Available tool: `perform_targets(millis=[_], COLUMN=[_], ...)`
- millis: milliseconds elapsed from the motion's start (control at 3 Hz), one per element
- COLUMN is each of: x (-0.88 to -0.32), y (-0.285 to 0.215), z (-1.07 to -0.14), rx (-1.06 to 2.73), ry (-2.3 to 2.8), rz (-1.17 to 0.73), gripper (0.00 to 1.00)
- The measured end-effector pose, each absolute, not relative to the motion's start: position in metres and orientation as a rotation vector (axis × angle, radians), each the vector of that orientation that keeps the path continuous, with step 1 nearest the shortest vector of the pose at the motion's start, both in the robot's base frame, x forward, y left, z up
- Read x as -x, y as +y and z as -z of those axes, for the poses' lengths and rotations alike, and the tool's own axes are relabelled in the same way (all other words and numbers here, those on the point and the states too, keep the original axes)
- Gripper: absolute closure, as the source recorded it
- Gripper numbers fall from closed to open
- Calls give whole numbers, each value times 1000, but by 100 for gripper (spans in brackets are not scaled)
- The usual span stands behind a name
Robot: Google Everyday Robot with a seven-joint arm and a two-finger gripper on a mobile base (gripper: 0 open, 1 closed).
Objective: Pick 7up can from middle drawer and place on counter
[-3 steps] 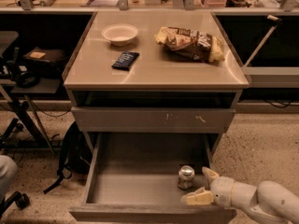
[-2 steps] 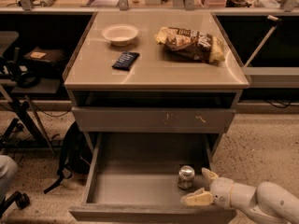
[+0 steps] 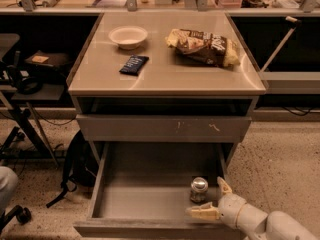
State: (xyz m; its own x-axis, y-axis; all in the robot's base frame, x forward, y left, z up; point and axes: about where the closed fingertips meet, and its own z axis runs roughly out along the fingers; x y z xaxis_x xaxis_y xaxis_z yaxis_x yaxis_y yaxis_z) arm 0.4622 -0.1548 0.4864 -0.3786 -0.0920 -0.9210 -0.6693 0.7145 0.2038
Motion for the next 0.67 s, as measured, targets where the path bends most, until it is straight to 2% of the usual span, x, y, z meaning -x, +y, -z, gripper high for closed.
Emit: perform_targets(millis=[667], x=[-481], y=[-146], z=[-500], rx=[598], ry=[1834], rz=[-555], gripper=[0])
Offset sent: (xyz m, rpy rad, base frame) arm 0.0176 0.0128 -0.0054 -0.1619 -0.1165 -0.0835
